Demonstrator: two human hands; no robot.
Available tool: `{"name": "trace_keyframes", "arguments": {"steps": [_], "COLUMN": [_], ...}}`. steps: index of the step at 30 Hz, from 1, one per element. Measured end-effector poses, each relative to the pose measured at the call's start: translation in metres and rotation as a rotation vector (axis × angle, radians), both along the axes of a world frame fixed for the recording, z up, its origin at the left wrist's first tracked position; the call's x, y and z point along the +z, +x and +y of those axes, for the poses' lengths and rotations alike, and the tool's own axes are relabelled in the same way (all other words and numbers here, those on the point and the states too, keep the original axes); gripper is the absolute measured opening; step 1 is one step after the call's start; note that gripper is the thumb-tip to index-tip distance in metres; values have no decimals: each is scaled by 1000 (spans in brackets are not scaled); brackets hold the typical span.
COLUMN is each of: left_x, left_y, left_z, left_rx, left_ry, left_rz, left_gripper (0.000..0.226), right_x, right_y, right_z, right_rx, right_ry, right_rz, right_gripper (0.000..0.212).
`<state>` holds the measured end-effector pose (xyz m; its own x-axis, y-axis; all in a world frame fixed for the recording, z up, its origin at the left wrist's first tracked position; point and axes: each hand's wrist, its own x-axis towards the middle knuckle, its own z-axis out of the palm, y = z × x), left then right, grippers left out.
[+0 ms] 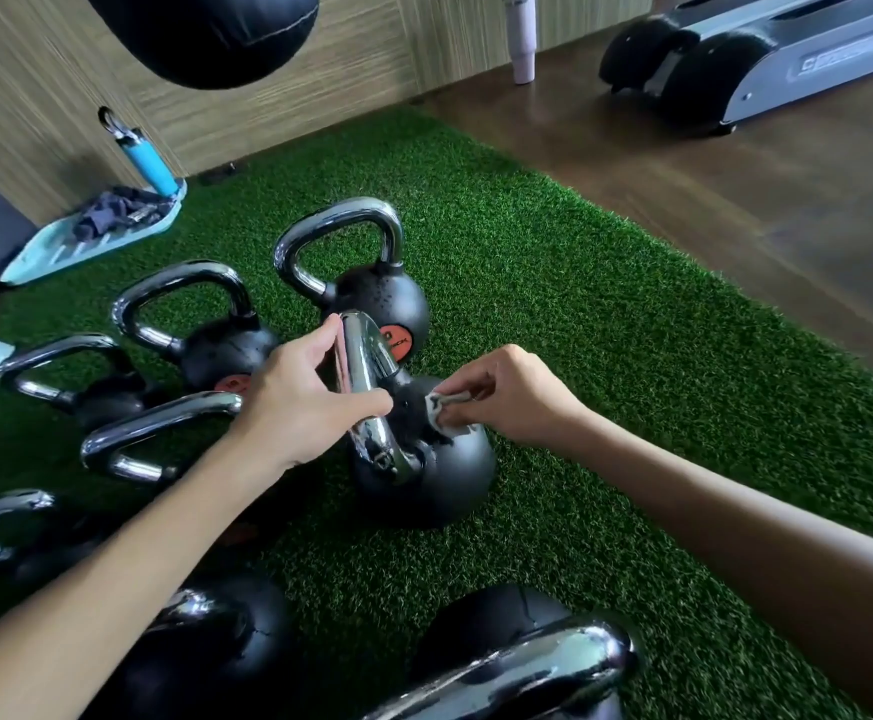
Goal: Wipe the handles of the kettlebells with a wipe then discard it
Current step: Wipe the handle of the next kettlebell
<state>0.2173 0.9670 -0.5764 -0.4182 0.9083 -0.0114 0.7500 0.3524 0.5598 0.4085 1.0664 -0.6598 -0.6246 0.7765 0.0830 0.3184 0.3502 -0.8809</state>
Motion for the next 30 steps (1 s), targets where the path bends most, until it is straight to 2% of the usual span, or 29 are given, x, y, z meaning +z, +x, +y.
{"name": "trace_keyframes", "arguments": {"steps": [7,14,16,19,22,24,27,30], "left_x": [2,-10,-9,-8,-10,-11,-12,-13], "left_y": [-48,-59,-54,-48,-48,-50,-53,-57], "left_z": [-37,-38,-33,-27,-24,-24,-24,-24], "left_rx": [-139,-222,-243,-260,-289,-291,-281,-281], "left_ry": [-35,27,44,58,69,75,87,98], "left_rz": [-30,-66,-43,-27,-16,-20,-19,-36], "left_gripper": [93,92,89,87,92,91,90,88], "right_x": [1,13,16,17,20,21,20,15], "right_y": [-42,-80,-84,-81,-68,-62,-61,-65], "right_z": [-14,-28,-31,-26,-17,-12,-13,-16], "right_rx": [127,298,306,326,408,435,414,379], "right_ry": [113,214,189,80,-49,-35,-6,-250], "right_rz": [-40,-123,-142,-129,-68,-108,-147,22], "right_gripper": [23,16,2,19,19,15,24,24]}}
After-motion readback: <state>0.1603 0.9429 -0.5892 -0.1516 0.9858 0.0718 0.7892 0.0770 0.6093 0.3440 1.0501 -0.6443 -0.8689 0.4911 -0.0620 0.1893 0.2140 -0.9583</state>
